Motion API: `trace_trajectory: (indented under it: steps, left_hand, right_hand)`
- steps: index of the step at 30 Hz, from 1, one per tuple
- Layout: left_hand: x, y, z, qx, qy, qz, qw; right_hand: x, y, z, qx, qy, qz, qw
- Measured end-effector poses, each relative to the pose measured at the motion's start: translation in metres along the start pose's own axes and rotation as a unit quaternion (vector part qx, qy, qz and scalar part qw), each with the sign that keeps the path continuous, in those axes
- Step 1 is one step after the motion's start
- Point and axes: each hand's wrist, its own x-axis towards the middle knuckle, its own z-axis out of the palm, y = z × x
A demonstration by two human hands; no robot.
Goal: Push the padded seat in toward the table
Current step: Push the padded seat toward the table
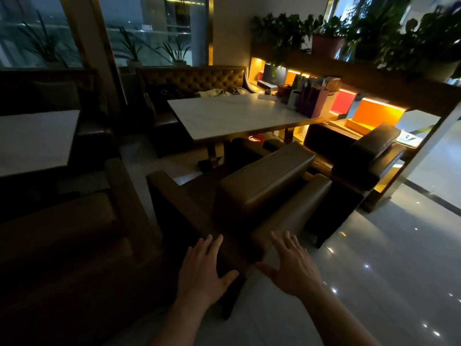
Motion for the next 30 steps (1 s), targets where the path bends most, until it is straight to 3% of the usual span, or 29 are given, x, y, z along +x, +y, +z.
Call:
trace_trajectory:
  steps: [7, 14, 24, 30]
  left_hand:
    - [0.102, 0.056, 0.100, -0.047, -0.031, -0.039, 0.998]
    - [0.164, 0.101, 0.152, -0.036, -0.038, -0.100, 0.994]
    - [0.215, 0.141, 0.226, -0.036, -0.030, -0.244, 0.969]
    - [0.235, 0.162, 0.256, 0.045, -0.022, -0.297, 0.953]
  right_hand:
    - [0.108, 0.105, -0.016, -0.060, -0.043, -0.005, 0.997]
    - [0.202, 0.176, -0.035, -0.067, -0.077, -0.030, 0.994]
    - [0.352, 0.266, -0.012, -0.143, -0.143, -0.150, 0.968]
    - [0.382, 0.287, 0.005, -0.164, -0.230, -0.200, 0.938]
